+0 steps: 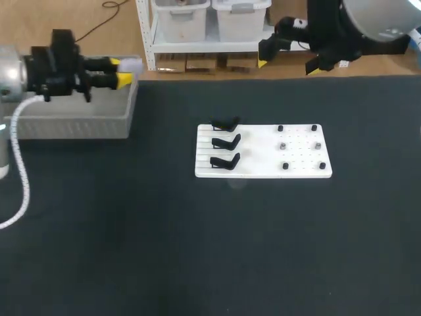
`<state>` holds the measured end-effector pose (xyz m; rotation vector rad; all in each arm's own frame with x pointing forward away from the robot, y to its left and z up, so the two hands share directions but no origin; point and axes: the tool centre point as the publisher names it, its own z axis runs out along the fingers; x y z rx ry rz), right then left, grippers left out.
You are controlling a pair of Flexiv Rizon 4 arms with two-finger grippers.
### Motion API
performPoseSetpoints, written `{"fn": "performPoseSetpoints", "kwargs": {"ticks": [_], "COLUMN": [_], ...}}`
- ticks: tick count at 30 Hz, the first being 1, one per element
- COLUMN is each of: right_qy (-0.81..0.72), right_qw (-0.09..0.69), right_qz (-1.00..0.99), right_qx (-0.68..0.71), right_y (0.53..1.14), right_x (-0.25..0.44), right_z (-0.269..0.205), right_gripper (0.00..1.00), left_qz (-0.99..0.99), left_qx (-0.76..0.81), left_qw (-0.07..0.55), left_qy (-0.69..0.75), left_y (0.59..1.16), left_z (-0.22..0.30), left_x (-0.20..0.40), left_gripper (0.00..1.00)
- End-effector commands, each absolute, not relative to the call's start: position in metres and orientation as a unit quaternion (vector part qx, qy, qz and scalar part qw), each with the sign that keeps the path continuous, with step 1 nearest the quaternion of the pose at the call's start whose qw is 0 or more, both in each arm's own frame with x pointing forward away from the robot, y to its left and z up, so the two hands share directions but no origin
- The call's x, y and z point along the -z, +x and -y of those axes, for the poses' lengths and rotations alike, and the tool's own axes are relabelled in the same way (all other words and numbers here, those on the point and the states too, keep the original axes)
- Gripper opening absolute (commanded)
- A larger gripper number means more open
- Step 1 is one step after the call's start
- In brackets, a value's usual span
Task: Pick up each earbud case from the left stands, insert the matching earbuds, close the lid, and place the case in the box.
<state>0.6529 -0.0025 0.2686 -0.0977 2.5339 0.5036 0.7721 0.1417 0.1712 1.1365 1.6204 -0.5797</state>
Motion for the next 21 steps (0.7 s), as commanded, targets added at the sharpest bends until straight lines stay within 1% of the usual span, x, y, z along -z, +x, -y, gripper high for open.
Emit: {"fn": "performPoseSetpoints", "kwargs": {"ticks": [1,16,21], "right_qy": [-0.03,-0.03,-0.03], "right_qw": [0.301,0.301,0.301], "right_qz": [-0.935,-0.935,-0.935], "right_qx": [-0.187,-0.187,-0.187], "right_y": [0.65,0.65,0.65], "right_x": [-0.267,-0.267,-0.267], "right_z": [0.003,0.003,0.003], "right_gripper": [1.0,1.0,1.0], "left_qz": [-0.717,-0.761,-0.766], "left_qx": [0.147,0.105,0.105], "left_qw": [0.534,0.516,0.511], "left_qy": [0.422,0.379,0.375], "left_y": [0.772,0.844,0.863], "left_z": [-0.177,-0.278,-0.294], "left_x": [-0.172,-0.113,-0.104], "left_gripper": [0.0,0.0,0.0]}}
